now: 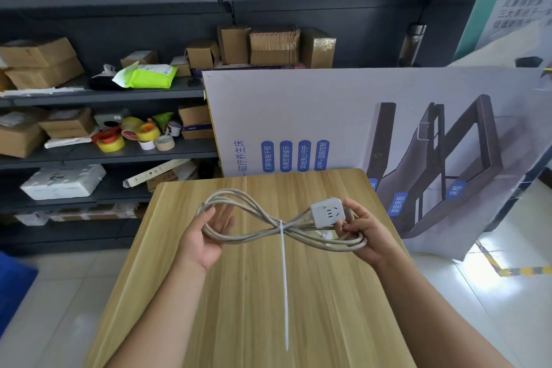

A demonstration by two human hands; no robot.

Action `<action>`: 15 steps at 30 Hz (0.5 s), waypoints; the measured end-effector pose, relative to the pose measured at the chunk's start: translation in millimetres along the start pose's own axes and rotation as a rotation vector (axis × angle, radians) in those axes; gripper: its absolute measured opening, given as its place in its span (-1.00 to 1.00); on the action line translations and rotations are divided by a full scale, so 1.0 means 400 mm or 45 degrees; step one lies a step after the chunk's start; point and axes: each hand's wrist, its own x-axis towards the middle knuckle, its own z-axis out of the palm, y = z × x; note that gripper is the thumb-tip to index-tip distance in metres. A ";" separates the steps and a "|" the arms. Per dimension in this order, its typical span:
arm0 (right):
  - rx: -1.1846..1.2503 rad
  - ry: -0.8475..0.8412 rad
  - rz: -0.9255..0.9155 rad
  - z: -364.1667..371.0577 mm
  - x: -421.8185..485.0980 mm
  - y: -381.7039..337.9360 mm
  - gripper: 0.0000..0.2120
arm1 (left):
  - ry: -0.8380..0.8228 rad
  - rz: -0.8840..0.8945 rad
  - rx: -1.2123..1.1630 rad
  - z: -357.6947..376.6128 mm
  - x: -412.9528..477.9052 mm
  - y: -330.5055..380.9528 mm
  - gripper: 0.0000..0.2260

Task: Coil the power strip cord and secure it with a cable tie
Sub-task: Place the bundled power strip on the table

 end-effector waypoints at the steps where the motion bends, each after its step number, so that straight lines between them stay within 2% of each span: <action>1: -0.005 0.012 0.000 -0.003 0.003 -0.003 -0.47 | 0.020 -0.006 0.077 -0.010 0.006 0.005 -0.86; 4: -0.029 0.082 0.008 -0.007 0.015 -0.014 -0.48 | 0.038 -0.005 0.294 -0.030 0.022 0.017 -0.80; 7: -0.103 0.168 0.028 -0.024 0.036 -0.008 -0.51 | 0.149 -0.006 0.500 -0.043 0.037 0.014 -0.79; 11: -0.360 0.295 0.043 -0.067 0.058 0.039 -0.51 | 0.310 -0.018 0.778 -0.087 0.055 -0.018 -0.80; 15: -0.654 0.442 0.042 -0.135 0.101 0.116 -0.51 | 0.427 0.021 1.202 -0.173 0.091 -0.066 -0.77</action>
